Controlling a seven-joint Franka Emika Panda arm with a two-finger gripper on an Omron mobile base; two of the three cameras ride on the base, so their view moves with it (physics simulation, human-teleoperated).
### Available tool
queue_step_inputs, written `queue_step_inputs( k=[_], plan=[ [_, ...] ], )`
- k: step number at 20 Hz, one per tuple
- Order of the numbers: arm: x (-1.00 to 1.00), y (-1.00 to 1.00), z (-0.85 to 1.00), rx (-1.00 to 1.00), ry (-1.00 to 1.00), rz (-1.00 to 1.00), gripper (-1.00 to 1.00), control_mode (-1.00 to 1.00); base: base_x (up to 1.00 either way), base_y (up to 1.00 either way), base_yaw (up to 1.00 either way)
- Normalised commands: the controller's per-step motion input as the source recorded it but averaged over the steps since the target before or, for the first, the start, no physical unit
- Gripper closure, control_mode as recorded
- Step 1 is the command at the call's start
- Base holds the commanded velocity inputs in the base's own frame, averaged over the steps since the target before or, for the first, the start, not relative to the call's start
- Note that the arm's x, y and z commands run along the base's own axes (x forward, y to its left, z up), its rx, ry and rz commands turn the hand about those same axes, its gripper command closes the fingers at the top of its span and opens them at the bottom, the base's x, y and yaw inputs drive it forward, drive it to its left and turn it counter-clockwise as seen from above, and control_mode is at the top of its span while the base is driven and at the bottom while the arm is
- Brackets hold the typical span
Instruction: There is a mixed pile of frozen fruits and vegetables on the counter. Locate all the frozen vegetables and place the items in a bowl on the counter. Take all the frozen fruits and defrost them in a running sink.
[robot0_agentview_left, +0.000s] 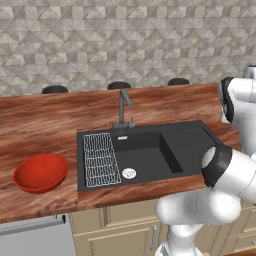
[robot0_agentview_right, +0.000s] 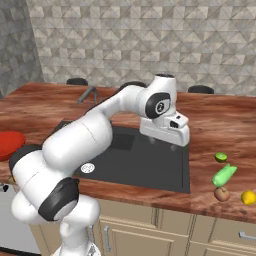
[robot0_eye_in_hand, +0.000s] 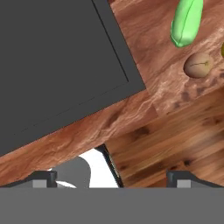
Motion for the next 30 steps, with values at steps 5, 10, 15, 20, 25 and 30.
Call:
queue_step_inputs(
  k=[5,10,15,20,25,30],
  plan=[
    [0.4,-0.66,-0.23,0.01,-0.02,-0.01,-1.0,-1.0,0.0,0.0,0.0],
    [0.29,-0.45,-0.29,0.0,-0.01,0.0,-1.0,-1.0,0.0,0.0,0.0],
    [0.37,-0.6,-0.37,0.0,0.0,0.0,-1.0,-1.0,0.0,0.0,0.0],
    [0.36,-0.77,-0.22,0.01,0.01,0.05,-1.0,-1.0,0.0,0.0,0.0],
    [0.36,-0.5,-0.28,0.0,0.09,0.06,-1.0,-1.0,0.0,0.0,0.0],
    [0.42,-0.55,-0.34,0.0,0.04,0.05,-1.0,-1.0,0.0,0.0,0.0]
  ],
)
